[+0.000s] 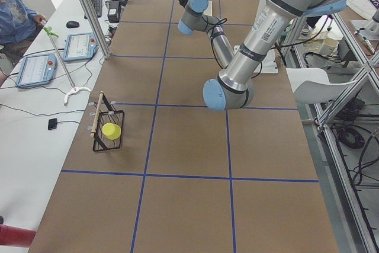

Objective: Left arm grabs green cup and hands to right arm on tray

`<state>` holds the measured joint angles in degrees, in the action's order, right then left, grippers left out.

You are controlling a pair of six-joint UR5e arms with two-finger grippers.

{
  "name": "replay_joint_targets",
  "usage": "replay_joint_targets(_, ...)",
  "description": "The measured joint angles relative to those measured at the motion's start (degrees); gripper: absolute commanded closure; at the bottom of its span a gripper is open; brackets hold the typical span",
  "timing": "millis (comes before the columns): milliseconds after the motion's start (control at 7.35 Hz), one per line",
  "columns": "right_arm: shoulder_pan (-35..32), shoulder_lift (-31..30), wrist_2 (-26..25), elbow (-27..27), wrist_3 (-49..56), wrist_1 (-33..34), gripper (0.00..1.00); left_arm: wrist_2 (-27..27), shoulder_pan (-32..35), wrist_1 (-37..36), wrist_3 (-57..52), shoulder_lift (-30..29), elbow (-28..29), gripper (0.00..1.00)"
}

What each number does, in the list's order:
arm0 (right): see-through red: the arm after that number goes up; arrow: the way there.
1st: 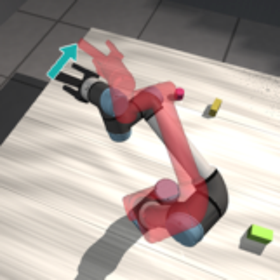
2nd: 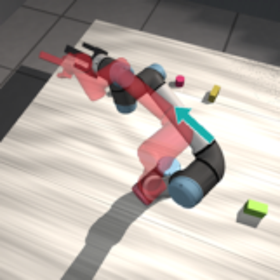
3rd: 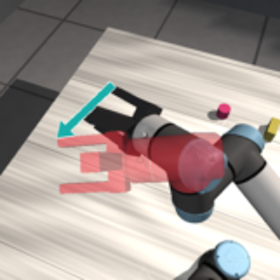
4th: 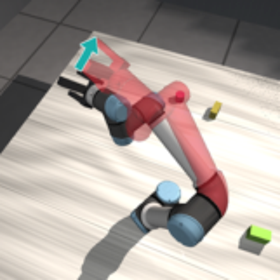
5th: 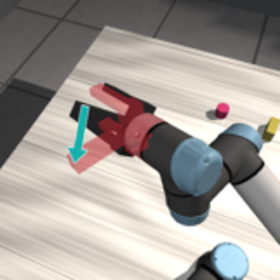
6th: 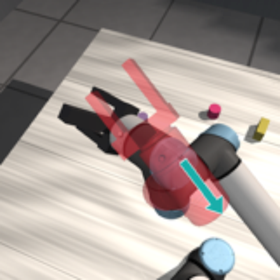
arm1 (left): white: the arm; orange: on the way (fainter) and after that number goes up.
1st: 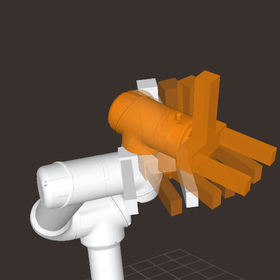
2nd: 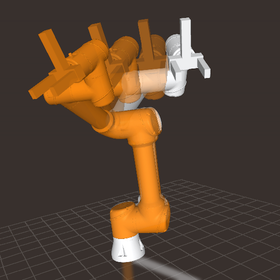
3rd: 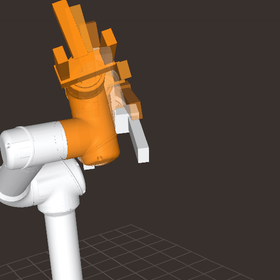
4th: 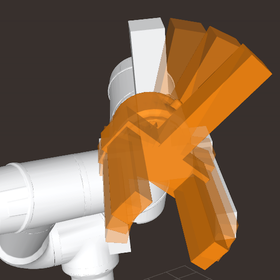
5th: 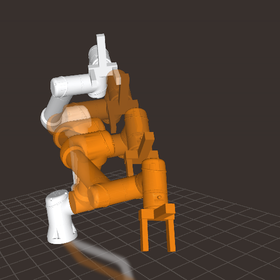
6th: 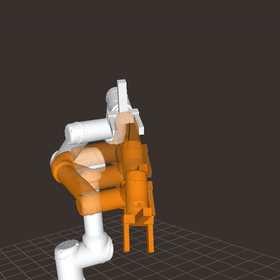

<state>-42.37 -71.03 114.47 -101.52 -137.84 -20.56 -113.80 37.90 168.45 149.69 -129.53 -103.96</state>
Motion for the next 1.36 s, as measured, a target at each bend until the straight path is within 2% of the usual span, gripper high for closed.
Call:
replay_joint_targets(136,0.55,0.44,-0.69,0.19,0.02,0.02,0.14,0.97,-0.87,-0.20,-0.06,-0.20,-0.01,1.00)
replay_joint_targets(272,0.89,0.67,-0.99,0.35,0.03,-0.01,0.26,1.52,-1.36,-0.39,-0.10,-0.45,0.00,1.00)
replay_joint_targets(408,1.06,0.76,-1.04,0.37,0.01,-0.08,0.50,1.78,-1.60,-0.48,-0.17,-0.64,0.16,1.00)
replay_joint_targets(544,1.10,0.78,-1.03,0.30,-0.02,-0.16,0.78,1.87,-1.73,-0.49,-0.28,-0.75,0.41,1.00)
replay_joint_targets(680,1.13,0.78,-1.03,0.23,-0.05,-0.52,0.95,1.90,-1.81,-0.47,-0.40,-0.81,0.78,1.00)
replay_joint_targets(817,1.14,0.75,-1.06,0.21,-0.05,-1.11,1.00,1.91,-1.87,-0.41,-0.48,-0.89,1.29,0.60)
replay_joint_targets(953,1.14,0.73,-1.08,0.13,-0.06,-1.53,1.00,1.91,-1.91,-0.39,-0.56,-0.92,1.81,0.01)
replay_joint_targets(1361,1.03,0.32,-1.11,-0.16,-0.06,-1.84,1.00,1.78,-1.57,-1.48,-1.99,-1.07,1.81,0.00)
